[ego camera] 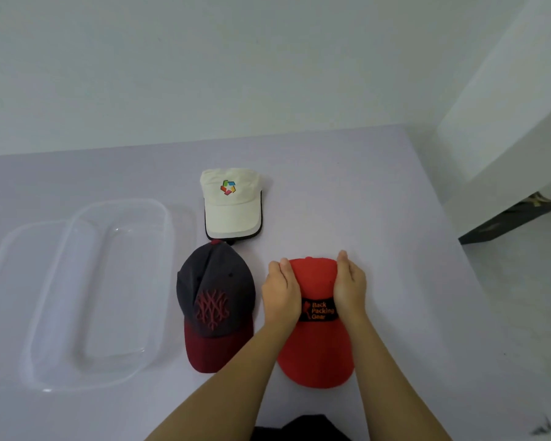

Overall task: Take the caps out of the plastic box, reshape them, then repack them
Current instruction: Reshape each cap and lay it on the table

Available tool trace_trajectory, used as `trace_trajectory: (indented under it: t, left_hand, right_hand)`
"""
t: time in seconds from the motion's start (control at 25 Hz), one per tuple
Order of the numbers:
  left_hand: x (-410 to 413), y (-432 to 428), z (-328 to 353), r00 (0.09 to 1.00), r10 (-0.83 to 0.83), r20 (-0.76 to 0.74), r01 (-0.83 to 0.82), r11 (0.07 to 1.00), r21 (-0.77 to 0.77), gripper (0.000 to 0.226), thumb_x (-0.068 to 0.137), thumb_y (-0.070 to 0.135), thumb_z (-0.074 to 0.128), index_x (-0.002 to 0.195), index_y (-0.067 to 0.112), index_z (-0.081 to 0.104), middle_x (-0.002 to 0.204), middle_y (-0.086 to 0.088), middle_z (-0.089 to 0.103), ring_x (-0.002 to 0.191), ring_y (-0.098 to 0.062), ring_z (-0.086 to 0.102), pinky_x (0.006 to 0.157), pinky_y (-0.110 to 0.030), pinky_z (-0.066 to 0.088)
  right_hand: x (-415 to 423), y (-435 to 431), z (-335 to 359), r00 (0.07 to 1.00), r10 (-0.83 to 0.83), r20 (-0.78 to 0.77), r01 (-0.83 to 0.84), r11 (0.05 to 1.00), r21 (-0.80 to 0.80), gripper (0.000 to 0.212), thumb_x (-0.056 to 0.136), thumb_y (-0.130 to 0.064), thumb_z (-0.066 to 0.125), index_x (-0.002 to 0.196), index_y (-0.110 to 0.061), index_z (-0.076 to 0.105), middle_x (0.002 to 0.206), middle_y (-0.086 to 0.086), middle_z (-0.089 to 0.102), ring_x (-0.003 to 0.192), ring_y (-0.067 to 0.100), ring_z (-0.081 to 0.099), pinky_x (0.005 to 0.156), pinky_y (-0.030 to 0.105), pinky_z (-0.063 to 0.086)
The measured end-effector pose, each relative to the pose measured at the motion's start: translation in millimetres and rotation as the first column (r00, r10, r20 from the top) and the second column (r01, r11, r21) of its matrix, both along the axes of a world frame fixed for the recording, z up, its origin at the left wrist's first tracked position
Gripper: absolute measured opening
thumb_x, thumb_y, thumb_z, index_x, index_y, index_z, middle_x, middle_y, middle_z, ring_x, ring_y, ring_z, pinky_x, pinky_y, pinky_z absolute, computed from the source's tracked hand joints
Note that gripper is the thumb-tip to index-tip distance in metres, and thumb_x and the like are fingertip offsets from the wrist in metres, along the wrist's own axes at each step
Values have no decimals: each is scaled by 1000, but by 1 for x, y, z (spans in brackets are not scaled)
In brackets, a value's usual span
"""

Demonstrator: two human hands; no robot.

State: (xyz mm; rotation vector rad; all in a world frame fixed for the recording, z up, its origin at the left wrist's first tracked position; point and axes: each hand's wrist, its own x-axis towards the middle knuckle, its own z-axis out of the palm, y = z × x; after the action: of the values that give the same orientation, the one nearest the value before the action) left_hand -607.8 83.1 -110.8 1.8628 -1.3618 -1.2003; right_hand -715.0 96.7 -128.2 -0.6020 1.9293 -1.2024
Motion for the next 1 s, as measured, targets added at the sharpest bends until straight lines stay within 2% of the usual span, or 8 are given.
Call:
trace_trajectory:
  t: [0.12, 0.36, 0.52, 0.6, 0.72, 0.8, 0.88, 1.0]
  left_hand:
    - [3, -7, 2, 999, -33, 18, 33, 999, -18, 43, 102, 34, 22, 81, 7, 47, 65, -1, 47, 60, -16, 47, 60, -34, 39]
    - [4, -15, -2, 989, -57, 134, 64, 997, -41, 40, 102, 32, 22, 73, 13, 41, 59, -1, 44, 57, -18, 45, 60, -34, 36]
    - [8, -20, -5, 989, -124, 83, 122, 992, 27, 42, 101, 36, 23, 84, 7, 49, 72, -2, 49, 73, -22, 51, 70, -34, 39]
    - [14, -26, 4, 973, -198, 120, 203, 979, -28, 41, 101, 33, 28, 101, 2, 55, 95, -6, 55, 97, -24, 51, 85, -30, 38]
    - [40, -27, 34, 975, -156, 159, 194, 947, -257, 37, 100, 24, 35, 128, 4, 50, 121, -4, 49, 115, -13, 43, 91, -11, 24]
    - [69, -23, 47, 981, -49, 186, 117, 919, -376, 38, 98, 17, 42, 134, 5, 45, 124, -3, 47, 116, -11, 42, 94, -10, 23]
    - [97, -18, 46, 971, 72, 229, -3, 957, -291, 49, 97, 19, 45, 142, 7, 34, 140, -8, 38, 129, -18, 38, 103, -20, 28]
    - [126, -14, 31, 971, 91, 220, -93, 996, -2, 68, 96, 31, 47, 149, 7, 12, 156, -13, 17, 143, -27, 21, 114, -38, 23]
  right_hand:
    - [-11, -11, 6, 998, 55, 20, -54, 998, -38, 51, 95, -28, 44, 49, -23, 21, 45, -9, 25, 47, 13, 23, 49, 28, 21]
    - [-9, -14, 6, 990, 109, -92, -107, 994, 24, 50, 94, -29, 45, 50, -19, 23, 47, -3, 25, 47, 13, 25, 50, 30, 24]
    - [-14, -11, 1, 955, 219, -198, -196, 972, 127, 47, 95, -39, 38, 54, -16, 31, 53, -2, 36, 52, 14, 36, 57, 34, 33]
    - [-16, -9, 3, 937, 243, -251, -212, 966, 146, 45, 97, -41, 33, 64, -13, 47, 67, -1, 51, 65, 15, 48, 65, 32, 38]
    - [-15, -11, 26, 927, 86, -365, -109, 993, -43, 32, 97, -36, 36, 100, -15, 60, 103, -4, 56, 99, 11, 52, 87, 25, 38]
    - [5, -15, 50, 930, 16, -367, -110, 965, -237, 26, 95, -32, 42, 106, -17, 59, 108, -6, 56, 105, 6, 51, 92, 18, 38]
    - [42, -18, 63, 934, 130, -334, -233, 928, -290, 22, 93, -26, 48, 110, -18, 59, 110, -7, 58, 105, 4, 53, 91, 12, 38]
    - [97, -25, 59, 821, 533, -204, -554, 830, -63, 42, 92, -28, 52, 132, -16, 44, 132, 0, 49, 122, 9, 45, 100, 18, 33]
